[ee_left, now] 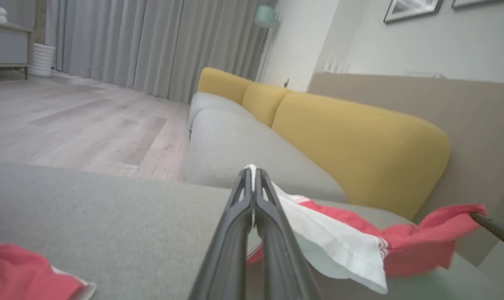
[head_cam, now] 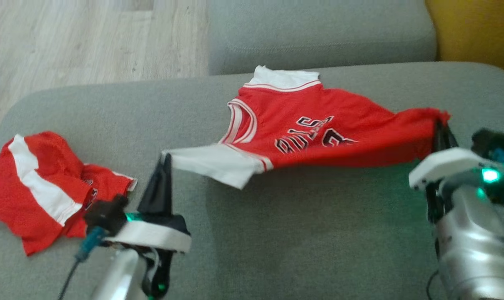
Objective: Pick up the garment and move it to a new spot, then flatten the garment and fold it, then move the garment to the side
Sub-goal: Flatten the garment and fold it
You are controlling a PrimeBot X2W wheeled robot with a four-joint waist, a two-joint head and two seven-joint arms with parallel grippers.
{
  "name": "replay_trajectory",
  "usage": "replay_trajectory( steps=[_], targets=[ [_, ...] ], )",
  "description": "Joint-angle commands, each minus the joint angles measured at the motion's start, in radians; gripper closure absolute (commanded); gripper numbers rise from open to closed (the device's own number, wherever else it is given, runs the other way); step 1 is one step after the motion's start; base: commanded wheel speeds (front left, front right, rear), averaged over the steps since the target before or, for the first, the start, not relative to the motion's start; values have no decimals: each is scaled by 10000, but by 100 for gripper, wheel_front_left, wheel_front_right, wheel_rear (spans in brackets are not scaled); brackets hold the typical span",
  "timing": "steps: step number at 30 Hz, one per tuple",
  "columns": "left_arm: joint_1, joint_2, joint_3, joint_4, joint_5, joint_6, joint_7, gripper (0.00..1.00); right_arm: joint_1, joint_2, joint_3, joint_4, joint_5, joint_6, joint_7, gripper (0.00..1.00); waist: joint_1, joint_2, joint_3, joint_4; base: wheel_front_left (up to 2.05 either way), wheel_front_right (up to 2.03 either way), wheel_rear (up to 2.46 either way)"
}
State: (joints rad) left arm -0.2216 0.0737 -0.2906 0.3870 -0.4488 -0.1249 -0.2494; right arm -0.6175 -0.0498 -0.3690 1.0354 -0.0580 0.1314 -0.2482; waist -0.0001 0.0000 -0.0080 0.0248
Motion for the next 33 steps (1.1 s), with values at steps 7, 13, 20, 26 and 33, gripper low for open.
replay_trajectory(
  steps=[7, 13, 20, 26, 33],
  targets=[
    [-2390, 371, 1245, -1441, -1133, -33, 370, 100, -711, -11, 2157, -3168, 1360, -7, 1019, 100, 1, 0, -362, -276, 0, 0, 0],
    [-4437, 270, 2035, -1996, -2277, 356, 1362, 100, -1101, -127, 3082, -5777, 2863, -7, 2671, 100, 1, 0, -472, -306, 0, 0, 0],
    [-5939, 282, 2294, -2397, -2545, 799, 1863, 100, -1644, -632, 3029, -7183, 3434, -7, 3655, 100, 1, 0, -565, -264, 0, 0, 0],
    [-6071, 230, 2464, -2643, -2874, 1032, 2119, 100, -1530, -444, 2704, -7937, 3340, -7, 4044, 100, 1, 0, -562, -259, 0, 0, 0],
    [-5970, 446, 2259, -2732, -2997, 1138, 2891, 100, -1185, -167, 2442, -8684, 3232, -7, 4802, 100, 1, 0, -83, -341, 0, 0, 0]
  ],
)
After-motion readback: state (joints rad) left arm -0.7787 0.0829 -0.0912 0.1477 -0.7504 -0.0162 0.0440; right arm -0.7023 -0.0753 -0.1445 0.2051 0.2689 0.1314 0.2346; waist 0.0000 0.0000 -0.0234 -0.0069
